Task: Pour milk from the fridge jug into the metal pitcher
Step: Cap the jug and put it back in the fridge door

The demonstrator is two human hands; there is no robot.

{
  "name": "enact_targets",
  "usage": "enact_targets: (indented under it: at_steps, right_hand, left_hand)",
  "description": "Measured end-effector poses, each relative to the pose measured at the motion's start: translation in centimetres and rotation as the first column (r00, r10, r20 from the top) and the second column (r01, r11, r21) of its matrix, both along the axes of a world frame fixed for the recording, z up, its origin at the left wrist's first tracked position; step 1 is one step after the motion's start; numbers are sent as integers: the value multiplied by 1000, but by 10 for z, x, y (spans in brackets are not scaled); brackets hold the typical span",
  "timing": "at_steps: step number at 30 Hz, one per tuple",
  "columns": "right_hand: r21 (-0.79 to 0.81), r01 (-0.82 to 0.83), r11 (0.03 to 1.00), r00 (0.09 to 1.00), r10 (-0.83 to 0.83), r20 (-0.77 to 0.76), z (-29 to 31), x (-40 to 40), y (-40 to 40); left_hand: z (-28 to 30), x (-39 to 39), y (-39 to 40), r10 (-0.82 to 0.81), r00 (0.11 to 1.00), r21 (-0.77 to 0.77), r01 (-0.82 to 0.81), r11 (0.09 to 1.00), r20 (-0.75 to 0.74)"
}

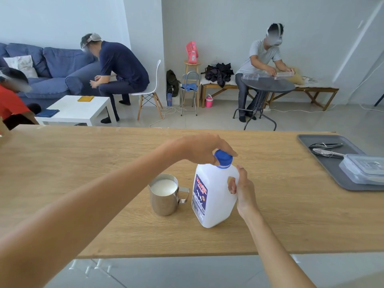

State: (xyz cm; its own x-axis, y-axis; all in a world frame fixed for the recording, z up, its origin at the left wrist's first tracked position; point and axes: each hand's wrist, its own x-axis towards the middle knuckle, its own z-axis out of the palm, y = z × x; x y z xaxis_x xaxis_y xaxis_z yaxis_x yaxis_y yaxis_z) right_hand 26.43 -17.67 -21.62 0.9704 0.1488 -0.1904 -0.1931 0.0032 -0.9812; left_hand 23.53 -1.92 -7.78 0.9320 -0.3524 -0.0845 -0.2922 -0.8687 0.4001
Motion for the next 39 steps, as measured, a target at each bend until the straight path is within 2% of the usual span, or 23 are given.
enact_targets:
  at_steps: [3,6,8,14,17,21,28,32,36,39]
  right_hand:
    - [22,-8,1000,1000,8,-11,0,1,0]
    - [34,-19,999,1000,19,-3,-2,2,-1]
    - [34,-20,999,1000,20,0,-2,1,-1]
    - [19,-22,1000,1000,22,5,0,0,-2]
    - [44,-30,999,1000,30,-2,-2,2,-2]
    - [50,-25,998,1000,25,-3,-5,4,-2]
    - [24,-52,998,999,52,-5,1,1,-2]
    - [10,-55,998,998,55,-11,3,1,-2]
    - [-1,-45,999,999,45,-14,3,2,-3]
    - [0,-30,1000,999,30,-16,2,4,-3]
  left_hand:
    - [-2,-1,-3,33,999,-15,-32,999,26]
    - [-11,0,-6,100,979,0,-101,995,176]
    - [-14,2,-7,104,969,34,-115,993,225]
    - [-4,-1,-6,-3,996,-38,6,999,87]
    - [-7,-1,-7,45,989,-48,-39,998,139]
    - [-18,4,-7,96,964,113,-127,986,246]
    - [-15,5,0,-35,979,60,24,998,203]
    - [-13,8,2,-56,985,59,47,997,166]
    - [-21,4,6,48,979,-91,-30,995,197]
    - [-42,-11,9,185,978,-309,-148,939,94]
